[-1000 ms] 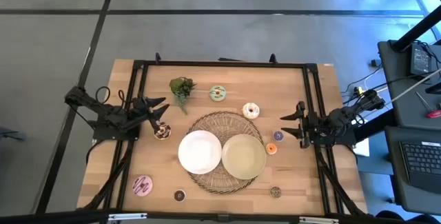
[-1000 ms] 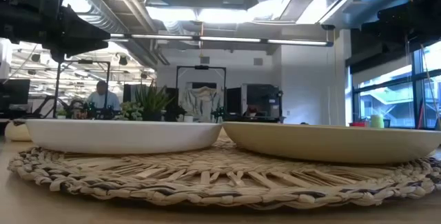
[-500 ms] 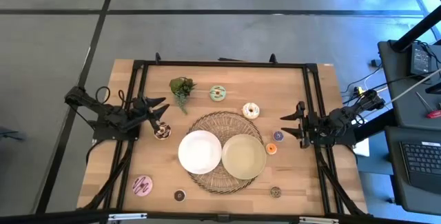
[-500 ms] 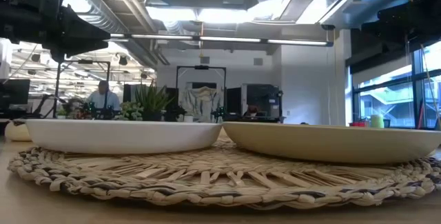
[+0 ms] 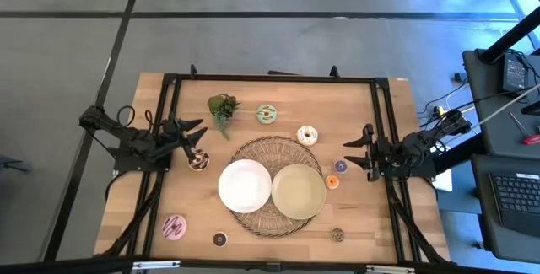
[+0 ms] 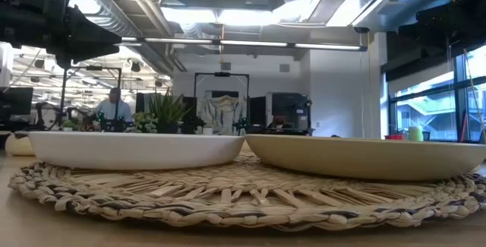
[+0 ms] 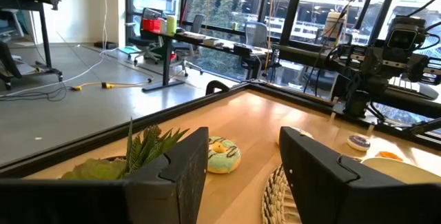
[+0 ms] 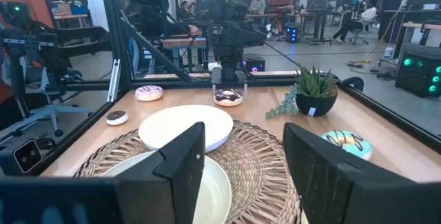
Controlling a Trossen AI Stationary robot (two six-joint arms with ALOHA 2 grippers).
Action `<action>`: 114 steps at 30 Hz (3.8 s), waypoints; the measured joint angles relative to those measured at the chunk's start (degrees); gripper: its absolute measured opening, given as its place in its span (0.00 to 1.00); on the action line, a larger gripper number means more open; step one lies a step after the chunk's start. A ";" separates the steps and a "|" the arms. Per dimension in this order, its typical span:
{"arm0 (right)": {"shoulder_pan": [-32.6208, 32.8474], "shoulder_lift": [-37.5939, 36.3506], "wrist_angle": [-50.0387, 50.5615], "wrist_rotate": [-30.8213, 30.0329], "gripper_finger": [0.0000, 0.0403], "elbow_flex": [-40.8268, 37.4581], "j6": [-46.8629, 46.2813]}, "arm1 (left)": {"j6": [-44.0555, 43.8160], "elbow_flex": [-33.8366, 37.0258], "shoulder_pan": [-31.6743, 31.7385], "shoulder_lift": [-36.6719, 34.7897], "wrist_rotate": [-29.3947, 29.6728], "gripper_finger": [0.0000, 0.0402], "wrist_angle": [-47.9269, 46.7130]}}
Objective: Pick & Place donuts
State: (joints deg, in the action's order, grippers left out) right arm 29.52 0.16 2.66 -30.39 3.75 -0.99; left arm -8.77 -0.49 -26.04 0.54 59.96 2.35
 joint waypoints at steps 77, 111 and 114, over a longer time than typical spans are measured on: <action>0.00 3.11 4.46 5.83 0.52 0.00 -28.65 | 1.03 -0.01 0.00 -0.02 8.41 0.43 0.42; -21.62 40.75 40.36 12.14 0.20 22.52 -50.27 | -0.97 -0.01 0.00 -0.02 -0.20 0.43 0.46; -21.62 42.75 38.39 12.22 0.19 22.60 -49.47 | -0.99 -0.01 0.07 -0.02 0.23 0.43 0.46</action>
State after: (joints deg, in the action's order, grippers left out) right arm 7.90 42.91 41.04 -18.18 26.35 -50.46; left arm -9.77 -0.50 -25.97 0.51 60.20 2.81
